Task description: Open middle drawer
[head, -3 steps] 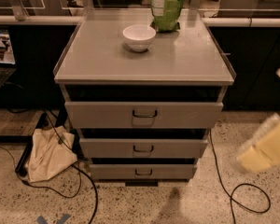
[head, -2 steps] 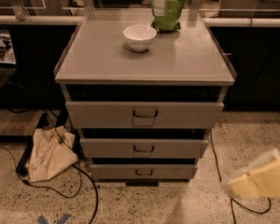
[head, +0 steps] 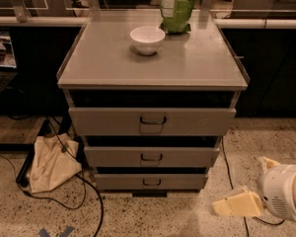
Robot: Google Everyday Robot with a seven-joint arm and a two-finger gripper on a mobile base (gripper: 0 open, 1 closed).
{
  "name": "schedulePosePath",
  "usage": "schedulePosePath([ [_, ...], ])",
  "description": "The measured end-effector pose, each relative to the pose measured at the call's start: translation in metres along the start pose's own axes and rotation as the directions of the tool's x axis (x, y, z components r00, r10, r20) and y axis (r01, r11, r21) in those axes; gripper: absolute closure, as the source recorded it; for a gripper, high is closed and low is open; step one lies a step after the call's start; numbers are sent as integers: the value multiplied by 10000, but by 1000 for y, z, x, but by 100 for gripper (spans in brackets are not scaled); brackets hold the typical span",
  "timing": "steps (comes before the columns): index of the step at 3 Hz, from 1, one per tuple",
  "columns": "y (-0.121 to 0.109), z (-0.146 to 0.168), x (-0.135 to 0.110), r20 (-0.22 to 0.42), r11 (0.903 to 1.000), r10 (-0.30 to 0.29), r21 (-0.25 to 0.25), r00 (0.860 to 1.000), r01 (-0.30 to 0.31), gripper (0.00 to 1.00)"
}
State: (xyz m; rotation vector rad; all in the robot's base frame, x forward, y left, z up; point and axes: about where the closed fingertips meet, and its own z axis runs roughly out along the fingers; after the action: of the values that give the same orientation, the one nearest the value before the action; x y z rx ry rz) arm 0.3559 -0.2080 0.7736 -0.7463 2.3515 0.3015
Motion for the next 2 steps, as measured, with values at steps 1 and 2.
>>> schedulePosePath([
  [1,-42,83,28,187,9940,741,-824,9971,-724,0],
  [2,-65,132,47,16,9817,1167,-1518,9932,-1151,0],
])
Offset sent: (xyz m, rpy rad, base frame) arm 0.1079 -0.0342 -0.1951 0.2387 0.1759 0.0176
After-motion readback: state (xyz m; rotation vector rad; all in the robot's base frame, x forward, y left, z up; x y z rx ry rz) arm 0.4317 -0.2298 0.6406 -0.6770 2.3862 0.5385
